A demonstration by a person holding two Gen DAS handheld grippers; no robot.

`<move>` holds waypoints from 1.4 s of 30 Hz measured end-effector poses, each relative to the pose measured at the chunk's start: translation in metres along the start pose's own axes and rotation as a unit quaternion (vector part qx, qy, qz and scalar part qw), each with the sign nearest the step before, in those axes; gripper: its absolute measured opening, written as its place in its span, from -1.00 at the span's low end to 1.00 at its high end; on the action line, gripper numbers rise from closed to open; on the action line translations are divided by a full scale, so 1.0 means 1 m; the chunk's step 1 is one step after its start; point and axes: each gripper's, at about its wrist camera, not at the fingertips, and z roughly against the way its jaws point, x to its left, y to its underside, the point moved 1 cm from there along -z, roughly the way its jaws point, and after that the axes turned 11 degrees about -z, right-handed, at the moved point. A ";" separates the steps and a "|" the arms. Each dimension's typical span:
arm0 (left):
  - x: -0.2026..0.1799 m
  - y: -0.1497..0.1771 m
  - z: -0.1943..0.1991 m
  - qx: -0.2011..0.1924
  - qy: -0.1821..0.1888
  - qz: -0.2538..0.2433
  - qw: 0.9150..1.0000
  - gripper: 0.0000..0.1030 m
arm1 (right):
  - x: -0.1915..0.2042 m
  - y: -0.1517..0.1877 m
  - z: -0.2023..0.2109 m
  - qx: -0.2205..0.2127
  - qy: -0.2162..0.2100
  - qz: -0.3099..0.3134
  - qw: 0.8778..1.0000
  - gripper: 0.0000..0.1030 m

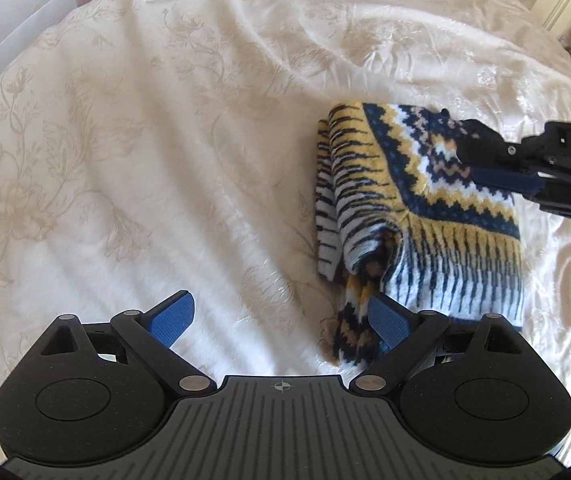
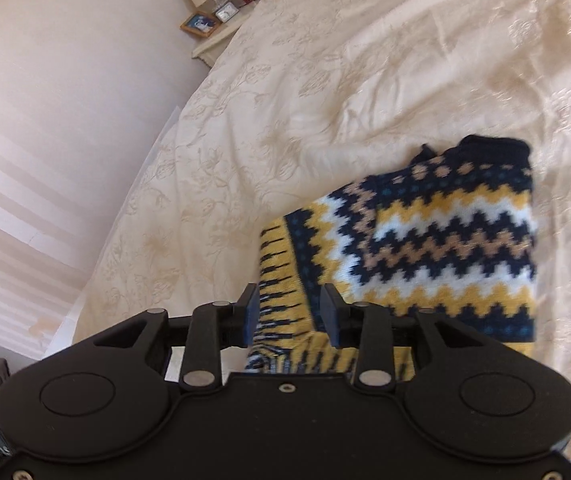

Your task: Fold small clothes

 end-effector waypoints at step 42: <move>-0.036 -0.035 -0.057 0.008 0.005 -0.015 1.000 0.87 | -0.088 -0.052 -0.063 0.004 0.193 0.069 0.979 0.55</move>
